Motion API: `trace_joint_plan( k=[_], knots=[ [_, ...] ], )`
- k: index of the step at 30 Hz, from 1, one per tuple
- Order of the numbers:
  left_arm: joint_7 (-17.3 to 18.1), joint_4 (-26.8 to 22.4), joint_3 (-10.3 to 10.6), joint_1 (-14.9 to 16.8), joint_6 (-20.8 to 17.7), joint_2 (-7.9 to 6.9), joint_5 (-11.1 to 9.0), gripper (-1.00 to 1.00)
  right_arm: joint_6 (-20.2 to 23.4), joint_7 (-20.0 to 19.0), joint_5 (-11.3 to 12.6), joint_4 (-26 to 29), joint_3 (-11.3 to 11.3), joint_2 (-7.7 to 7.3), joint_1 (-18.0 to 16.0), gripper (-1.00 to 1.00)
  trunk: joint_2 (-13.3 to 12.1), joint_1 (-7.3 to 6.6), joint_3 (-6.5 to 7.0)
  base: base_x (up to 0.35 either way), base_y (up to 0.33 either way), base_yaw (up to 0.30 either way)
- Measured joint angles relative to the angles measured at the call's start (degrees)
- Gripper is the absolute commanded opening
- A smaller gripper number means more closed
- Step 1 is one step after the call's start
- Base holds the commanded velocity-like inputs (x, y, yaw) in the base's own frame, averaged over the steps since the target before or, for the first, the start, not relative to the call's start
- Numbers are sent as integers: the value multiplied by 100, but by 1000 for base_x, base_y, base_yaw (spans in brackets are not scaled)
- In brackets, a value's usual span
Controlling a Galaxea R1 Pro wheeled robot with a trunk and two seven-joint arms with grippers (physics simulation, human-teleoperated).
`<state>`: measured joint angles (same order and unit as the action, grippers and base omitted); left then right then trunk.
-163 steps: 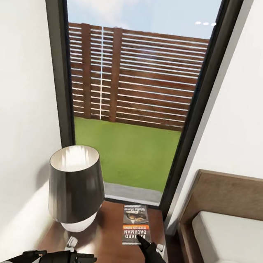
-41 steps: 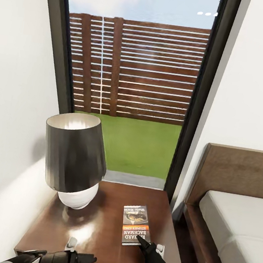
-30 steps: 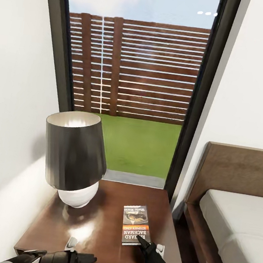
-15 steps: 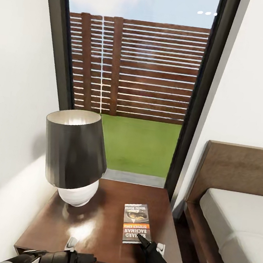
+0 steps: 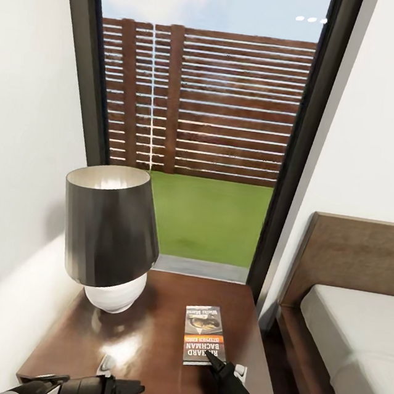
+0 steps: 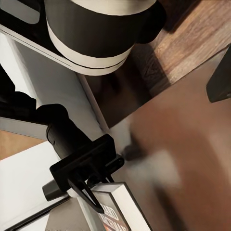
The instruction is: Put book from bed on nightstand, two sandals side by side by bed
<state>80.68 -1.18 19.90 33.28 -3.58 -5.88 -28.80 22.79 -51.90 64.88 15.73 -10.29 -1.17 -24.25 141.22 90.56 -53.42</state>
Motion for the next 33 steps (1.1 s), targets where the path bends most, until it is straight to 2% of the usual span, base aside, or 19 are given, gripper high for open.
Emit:
trace_joint_plan(
  k=[17, 18, 33],
  knots=[
    [1, 1, 0, 0, 0, 0, 0, 100, -3, 7, -3, 4, 0, 0, 0, -100, 0, 1, 0, 2, 0, 0],
    [1, 1, 0, 0, 0, 0, 0, 100, -3, 7, -3, 4, 0, 0, 0, 100, 0, 1, 0, 0, 0, 0],
    [-1, 0, 0, 0, 0, 0, 0, 100, 1, 54, -9, 28, -3, 0, 0, 100, 0, 1, 0, 0, 0, 0]
  ],
)
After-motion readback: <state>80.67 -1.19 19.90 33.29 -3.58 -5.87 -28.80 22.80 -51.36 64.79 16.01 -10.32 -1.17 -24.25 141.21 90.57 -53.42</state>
